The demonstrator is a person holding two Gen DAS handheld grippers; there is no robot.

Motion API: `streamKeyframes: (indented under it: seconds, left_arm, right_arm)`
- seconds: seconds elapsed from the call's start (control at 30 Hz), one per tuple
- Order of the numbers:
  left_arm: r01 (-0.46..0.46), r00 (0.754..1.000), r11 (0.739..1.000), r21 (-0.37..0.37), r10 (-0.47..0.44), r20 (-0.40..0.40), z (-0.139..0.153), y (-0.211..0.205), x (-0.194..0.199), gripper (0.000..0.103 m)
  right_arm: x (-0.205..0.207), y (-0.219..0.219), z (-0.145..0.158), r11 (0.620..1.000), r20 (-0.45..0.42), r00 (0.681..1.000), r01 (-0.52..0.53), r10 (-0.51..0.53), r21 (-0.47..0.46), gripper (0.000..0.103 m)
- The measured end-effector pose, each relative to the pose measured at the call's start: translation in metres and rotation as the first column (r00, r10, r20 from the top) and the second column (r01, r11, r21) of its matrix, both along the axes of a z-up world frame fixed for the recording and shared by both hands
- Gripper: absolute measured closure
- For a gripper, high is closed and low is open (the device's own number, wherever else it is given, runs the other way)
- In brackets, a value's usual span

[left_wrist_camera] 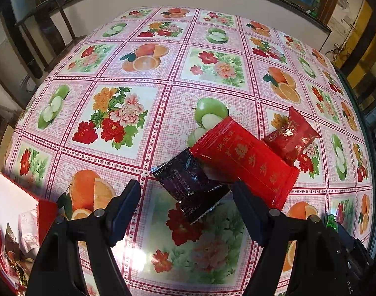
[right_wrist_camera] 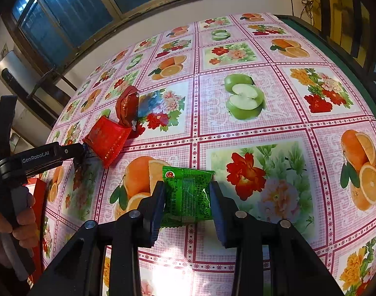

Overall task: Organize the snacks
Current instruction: 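Grasp the dark purple packet with the left gripper while the right grasps the green packet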

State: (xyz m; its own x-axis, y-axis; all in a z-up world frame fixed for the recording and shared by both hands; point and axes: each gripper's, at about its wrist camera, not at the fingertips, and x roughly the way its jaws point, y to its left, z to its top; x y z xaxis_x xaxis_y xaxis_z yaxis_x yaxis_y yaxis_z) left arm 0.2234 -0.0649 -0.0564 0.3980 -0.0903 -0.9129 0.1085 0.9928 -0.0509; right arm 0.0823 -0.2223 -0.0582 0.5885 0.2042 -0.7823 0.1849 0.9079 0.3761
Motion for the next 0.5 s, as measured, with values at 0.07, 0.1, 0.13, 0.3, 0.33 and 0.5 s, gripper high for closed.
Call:
streamKeyframes:
  seconds: [0.07, 0.1, 0.13, 0.3, 0.33, 0.5]
  left_arm:
    - [-0.005, 1.000, 1.000, -0.003, 0.005, -0.018, -0.006, -0.001, 0.003, 0.027]
    - [-0.009, 1.000, 1.000, -0.004, 0.009, -0.021, -0.008, -0.001, 0.005, 0.027]
    - [-0.016, 1.000, 1.000, -0.002, 0.016, -0.022, -0.010, -0.001, 0.007, 0.029]
    - [-0.009, 1.000, 1.000, 0.005, 0.009, -0.014, -0.015, 0.001, 0.008, 0.038]
    - [-0.004, 1.000, 1.000, 0.012, 0.004, -0.013, -0.015, 0.000, 0.008, 0.039]
    - [0.044, 0.999, 0.999, 0.015, -0.044, 0.010, -0.014, 0.000, 0.007, 0.056]
  right_arm:
    - [0.000, -0.001, 0.000, 1.000, -0.001, 1.000, 0.002, -0.002, 0.008, 0.065]
    - [0.000, -0.001, 0.000, 1.000, -0.001, 1.000, 0.001, -0.001, 0.008, 0.065]
    - [0.000, -0.001, 0.000, 1.000, 0.000, 1.000, 0.002, -0.002, 0.007, 0.065]
    - [0.002, -0.002, 0.000, 1.000, 0.000, 1.000, 0.001, -0.001, 0.005, 0.064]
    - [0.002, -0.002, 0.000, 1.000, 0.000, 1.000, 0.002, -0.002, 0.005, 0.064]
    - [0.002, -0.001, -0.001, 1.000, 0.002, 1.000, 0.003, -0.003, 0.007, 0.064]
